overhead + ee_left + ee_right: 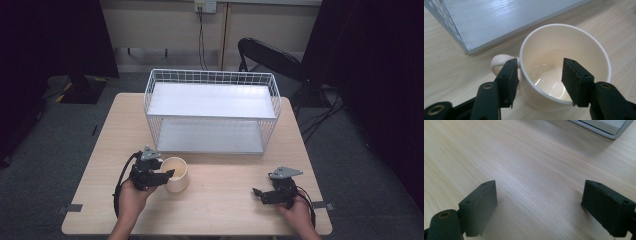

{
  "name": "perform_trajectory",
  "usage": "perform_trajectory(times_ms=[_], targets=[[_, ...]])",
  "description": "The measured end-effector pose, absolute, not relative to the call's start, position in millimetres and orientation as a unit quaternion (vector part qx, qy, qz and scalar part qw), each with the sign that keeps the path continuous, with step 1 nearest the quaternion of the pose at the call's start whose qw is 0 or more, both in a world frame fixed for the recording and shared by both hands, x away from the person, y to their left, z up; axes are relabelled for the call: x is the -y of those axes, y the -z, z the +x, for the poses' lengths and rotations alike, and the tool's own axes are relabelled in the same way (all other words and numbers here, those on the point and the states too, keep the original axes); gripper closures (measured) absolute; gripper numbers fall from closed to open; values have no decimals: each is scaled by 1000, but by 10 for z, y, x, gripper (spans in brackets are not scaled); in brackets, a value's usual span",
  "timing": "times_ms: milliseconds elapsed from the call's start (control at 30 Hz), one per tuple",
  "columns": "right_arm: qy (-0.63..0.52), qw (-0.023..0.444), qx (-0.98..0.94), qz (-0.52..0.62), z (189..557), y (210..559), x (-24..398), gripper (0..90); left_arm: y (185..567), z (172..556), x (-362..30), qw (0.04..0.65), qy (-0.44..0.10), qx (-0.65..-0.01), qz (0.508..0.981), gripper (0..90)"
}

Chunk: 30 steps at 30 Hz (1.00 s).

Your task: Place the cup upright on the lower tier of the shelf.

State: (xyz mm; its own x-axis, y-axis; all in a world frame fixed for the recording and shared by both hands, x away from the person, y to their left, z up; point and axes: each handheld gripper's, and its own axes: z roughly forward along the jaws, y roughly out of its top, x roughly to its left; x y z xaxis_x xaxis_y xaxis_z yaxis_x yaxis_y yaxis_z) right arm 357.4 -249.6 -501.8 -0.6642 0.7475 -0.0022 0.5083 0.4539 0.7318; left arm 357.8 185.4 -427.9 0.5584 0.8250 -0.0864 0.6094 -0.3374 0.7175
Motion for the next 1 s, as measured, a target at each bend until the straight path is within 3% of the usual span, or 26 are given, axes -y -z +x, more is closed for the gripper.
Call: perform_trajectory(times_ms=[333,467,1000], targets=[[-364,165,-837,375,3575,5018,2496,121,4362,3604,-1828,339,-134,-457,811,629],[-364,164,-837,375,3574,5018,2496,120,4367,3609,-1808,329,-147,-444,820,787],[-364,165,-837,375,3575,5018,2496,120,4325,3571,-1809,327,-196,-444,811,825]])
